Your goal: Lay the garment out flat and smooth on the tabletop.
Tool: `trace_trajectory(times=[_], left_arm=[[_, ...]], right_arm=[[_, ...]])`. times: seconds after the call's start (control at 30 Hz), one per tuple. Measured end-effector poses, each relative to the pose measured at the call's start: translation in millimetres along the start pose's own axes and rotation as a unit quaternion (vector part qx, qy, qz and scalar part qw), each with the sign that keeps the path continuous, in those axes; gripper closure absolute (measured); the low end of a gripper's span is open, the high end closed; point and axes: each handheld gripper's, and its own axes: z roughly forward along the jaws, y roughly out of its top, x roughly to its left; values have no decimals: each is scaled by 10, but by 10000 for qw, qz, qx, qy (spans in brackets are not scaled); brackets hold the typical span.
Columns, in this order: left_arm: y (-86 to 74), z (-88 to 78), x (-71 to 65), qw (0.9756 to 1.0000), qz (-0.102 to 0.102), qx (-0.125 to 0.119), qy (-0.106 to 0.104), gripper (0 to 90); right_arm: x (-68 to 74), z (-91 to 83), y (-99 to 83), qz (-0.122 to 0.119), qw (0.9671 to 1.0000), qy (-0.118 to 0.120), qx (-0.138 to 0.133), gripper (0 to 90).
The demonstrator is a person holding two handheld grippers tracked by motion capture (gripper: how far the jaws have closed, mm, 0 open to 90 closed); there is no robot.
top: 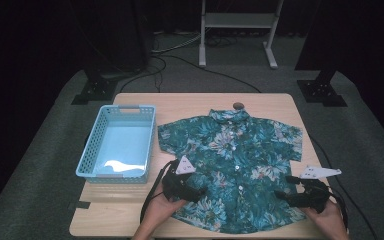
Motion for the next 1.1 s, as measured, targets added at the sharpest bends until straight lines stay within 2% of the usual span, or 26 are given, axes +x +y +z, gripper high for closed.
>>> trace_trajectory(times=[0.67, 1.1], left_arm=[[-125, -96, -112, 10000, -52, 1, -61, 98], [-183, -184, -166, 9998, -124, -99, -84, 98]], right_arm=[[16, -244, -289, 204, 9997, -60, -95, 219], [-3, -483, -451, 383, 9986, -157, -315, 220]])
